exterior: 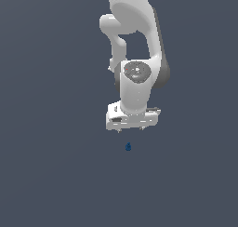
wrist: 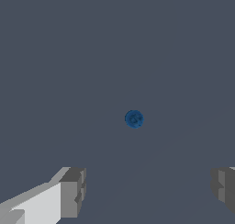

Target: Pick up the object and move it to a goal position.

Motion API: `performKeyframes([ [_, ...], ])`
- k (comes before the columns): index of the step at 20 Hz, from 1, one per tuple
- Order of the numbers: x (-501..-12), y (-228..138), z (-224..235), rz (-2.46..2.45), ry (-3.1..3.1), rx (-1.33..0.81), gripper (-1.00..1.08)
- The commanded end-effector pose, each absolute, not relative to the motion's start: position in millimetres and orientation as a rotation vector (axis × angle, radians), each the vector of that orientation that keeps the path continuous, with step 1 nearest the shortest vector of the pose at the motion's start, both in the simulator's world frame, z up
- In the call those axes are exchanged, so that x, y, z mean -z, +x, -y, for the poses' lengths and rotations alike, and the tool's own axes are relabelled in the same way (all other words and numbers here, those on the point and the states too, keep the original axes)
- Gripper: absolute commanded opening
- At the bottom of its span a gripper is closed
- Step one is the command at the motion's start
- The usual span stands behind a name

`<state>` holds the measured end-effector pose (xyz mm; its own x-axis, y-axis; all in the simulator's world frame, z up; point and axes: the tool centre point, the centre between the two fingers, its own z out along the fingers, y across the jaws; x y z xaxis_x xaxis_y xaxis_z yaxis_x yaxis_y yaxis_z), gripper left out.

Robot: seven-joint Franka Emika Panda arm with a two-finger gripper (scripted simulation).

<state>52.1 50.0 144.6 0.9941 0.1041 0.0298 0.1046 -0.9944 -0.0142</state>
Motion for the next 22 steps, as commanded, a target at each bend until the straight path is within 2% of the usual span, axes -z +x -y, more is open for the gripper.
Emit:
performKeyframes([
  [1,-131,61,-49,0.201,-3.124,0.032,1.00],
  [10,-98,79,-47,0.284,-3.127,0.004,1.00],
  [22,-79,81,-46,0.293,-3.128,0.000,1.00],
])
